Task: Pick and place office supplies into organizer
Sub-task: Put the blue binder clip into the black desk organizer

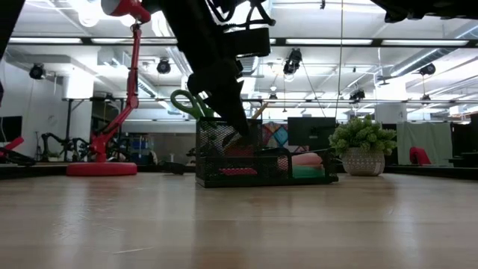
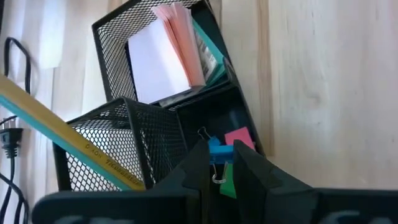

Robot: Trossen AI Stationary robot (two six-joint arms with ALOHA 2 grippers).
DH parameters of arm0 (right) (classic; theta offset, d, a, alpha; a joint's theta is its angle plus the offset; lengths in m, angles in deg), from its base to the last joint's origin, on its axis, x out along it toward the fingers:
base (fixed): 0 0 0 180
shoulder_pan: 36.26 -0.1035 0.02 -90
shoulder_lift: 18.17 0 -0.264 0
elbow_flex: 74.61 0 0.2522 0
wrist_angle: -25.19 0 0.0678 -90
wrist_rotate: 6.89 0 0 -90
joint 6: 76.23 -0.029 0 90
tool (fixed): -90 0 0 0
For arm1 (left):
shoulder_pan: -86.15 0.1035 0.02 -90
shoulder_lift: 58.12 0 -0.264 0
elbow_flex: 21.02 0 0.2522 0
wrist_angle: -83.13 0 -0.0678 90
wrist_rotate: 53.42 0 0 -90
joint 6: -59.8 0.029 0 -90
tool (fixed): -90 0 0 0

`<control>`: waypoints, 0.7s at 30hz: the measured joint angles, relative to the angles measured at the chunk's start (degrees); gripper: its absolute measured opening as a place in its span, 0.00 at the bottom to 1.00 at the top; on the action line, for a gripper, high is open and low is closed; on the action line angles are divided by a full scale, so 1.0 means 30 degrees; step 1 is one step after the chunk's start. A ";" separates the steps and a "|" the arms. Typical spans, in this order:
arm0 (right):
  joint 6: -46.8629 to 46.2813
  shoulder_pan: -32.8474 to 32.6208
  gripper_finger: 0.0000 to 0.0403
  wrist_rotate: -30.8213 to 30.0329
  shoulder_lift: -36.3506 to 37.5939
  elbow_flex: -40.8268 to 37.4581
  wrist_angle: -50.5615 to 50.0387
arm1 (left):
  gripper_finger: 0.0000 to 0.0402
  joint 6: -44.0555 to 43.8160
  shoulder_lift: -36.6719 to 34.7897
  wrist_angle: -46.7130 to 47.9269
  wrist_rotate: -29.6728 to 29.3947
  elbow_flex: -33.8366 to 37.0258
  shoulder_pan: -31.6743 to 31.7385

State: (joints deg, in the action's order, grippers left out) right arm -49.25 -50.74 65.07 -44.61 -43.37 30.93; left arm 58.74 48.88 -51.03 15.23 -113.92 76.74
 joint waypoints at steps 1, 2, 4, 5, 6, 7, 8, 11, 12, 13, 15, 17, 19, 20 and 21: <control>0.0006 0.0000 0.02 0.0000 0.0000 0.0000 0.0000 | 0.08 0.0000 0.0000 -0.0004 0.0025 0.0000 0.0018; 0.0000 0.0000 0.02 0.0000 0.0000 0.0000 0.0000 | 0.08 0.0002 0.0000 -0.0005 0.0067 0.0000 0.0022; 0.0000 0.0000 0.02 0.0000 0.0000 0.0000 0.0000 | 0.08 0.0007 0.0000 -0.0022 0.0393 0.0000 0.0029; 0.0000 0.0000 0.02 0.0000 0.0000 0.0000 0.0000 | 0.08 -0.0011 0.0000 -0.0033 0.0455 0.0007 0.0029; 0.0000 0.0000 0.02 0.0000 0.0000 0.0000 0.0000 | 0.08 -0.0021 0.0000 -0.0036 0.0484 0.0007 0.0029; 0.0003 0.0000 0.02 0.0000 0.0000 0.0000 0.0000 | 0.08 -0.0022 0.0000 -0.0036 0.0484 0.0007 0.0029; 0.0000 0.0000 0.02 0.0000 0.0000 0.0000 0.0000 | 0.08 -0.0028 0.0000 -0.0044 0.0484 0.0007 0.0029; 0.0000 0.0000 0.02 0.0000 0.0004 0.0000 0.0000 | 0.08 -0.0168 0.0005 -0.0051 0.0484 0.0007 0.0070; 0.0000 -0.0004 0.02 0.0000 0.0000 0.0000 0.0000 | 0.08 -0.0188 0.0002 -0.0047 0.0502 0.0007 0.0096; 0.0000 -0.0005 0.02 0.0000 0.0000 0.0000 -0.0005 | 0.08 -0.0366 0.0005 -0.0040 0.0545 0.0007 0.0113; 0.0000 -0.0003 0.02 0.0000 0.0000 0.0000 0.0000 | 0.10 -0.0539 0.0007 -0.0033 0.0611 0.0007 0.0153; 0.0000 0.0000 0.02 0.0000 0.0007 0.0000 0.0000 | 0.14 -0.0539 0.0015 -0.0030 0.0608 0.0015 0.0162; 0.0000 0.0000 0.02 0.0000 0.0000 0.0000 0.0000 | 0.18 -0.0553 0.0021 -0.0036 0.0608 0.0015 0.0202; 0.0001 -0.0001 0.02 0.0000 0.0000 0.0000 -0.0003 | 0.20 -0.0552 0.0022 -0.0036 0.0608 0.0015 0.0234; 0.0000 0.0000 0.02 0.0000 0.0000 0.0000 0.0000 | 0.22 -0.0566 0.0022 -0.0036 0.0608 0.0015 0.0263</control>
State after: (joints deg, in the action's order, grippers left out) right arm -49.25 -50.74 65.07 -44.61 -43.37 30.93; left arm 57.04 48.94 -51.14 17.05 -113.87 77.53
